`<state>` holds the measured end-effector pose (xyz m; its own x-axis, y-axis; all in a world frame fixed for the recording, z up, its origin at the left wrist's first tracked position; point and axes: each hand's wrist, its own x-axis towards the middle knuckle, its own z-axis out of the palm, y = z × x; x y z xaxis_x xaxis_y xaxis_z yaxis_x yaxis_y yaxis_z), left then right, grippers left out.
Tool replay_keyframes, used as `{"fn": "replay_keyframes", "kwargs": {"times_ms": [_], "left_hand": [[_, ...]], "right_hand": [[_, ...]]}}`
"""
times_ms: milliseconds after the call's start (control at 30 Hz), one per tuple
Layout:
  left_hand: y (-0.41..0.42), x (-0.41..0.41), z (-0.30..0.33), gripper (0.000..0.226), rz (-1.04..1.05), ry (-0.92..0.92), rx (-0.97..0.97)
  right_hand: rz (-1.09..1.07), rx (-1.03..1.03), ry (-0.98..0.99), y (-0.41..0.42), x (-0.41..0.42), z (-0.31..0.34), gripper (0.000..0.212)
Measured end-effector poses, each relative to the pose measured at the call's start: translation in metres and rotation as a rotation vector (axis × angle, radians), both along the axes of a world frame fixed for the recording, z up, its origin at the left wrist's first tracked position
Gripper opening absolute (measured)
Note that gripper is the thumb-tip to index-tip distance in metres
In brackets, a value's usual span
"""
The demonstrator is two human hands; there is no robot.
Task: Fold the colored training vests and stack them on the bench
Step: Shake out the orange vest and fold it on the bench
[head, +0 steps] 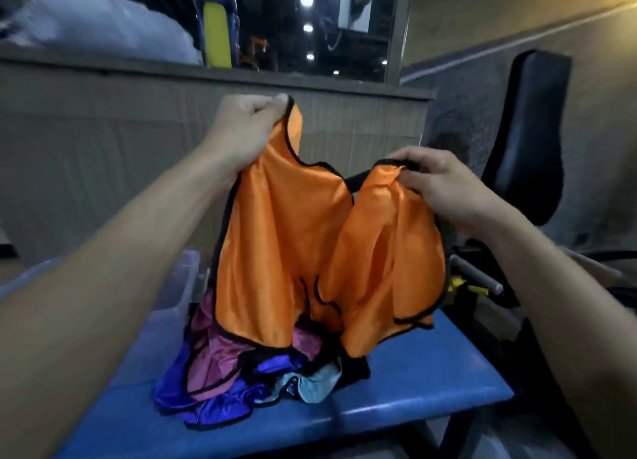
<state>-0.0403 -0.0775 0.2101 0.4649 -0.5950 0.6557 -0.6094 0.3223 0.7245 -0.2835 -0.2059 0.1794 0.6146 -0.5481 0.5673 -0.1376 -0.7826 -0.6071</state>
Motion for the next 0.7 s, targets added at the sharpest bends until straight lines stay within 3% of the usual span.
{"fn": "replay_keyframes", "kwargs": {"times_ms": [67,133,200,300,367,500,700], "left_hand": [[0.008,-0.001,0.026,0.047,0.116,-0.221,0.012],[0.015,0.003,0.049,0.047,0.241,-0.350,0.002],[0.023,0.006,0.068,0.048,0.333,-0.408,-0.021],[0.035,0.002,0.084,0.048,0.384,-0.472,0.052],[0.041,-0.002,0.088,0.046,0.291,-0.418,0.140],[0.046,-0.008,0.087,0.031,-0.109,-0.071,0.323],[0.036,-0.014,0.067,0.017,-0.299,0.096,0.389]], "right_hand": [[-0.092,-0.312,0.268,0.000,-0.001,0.023,0.027],[-0.221,-0.482,0.419,0.000,-0.003,0.039,0.025],[-0.318,-0.555,0.451,0.005,-0.003,0.051,0.023],[-0.353,-0.508,0.412,0.013,-0.004,0.061,0.018],[-0.280,-0.291,0.290,0.017,-0.002,0.063,0.015],[0.024,0.474,-0.134,0.036,0.010,0.063,0.013],[0.292,0.745,-0.378,0.058,0.027,0.053,0.028]]}}
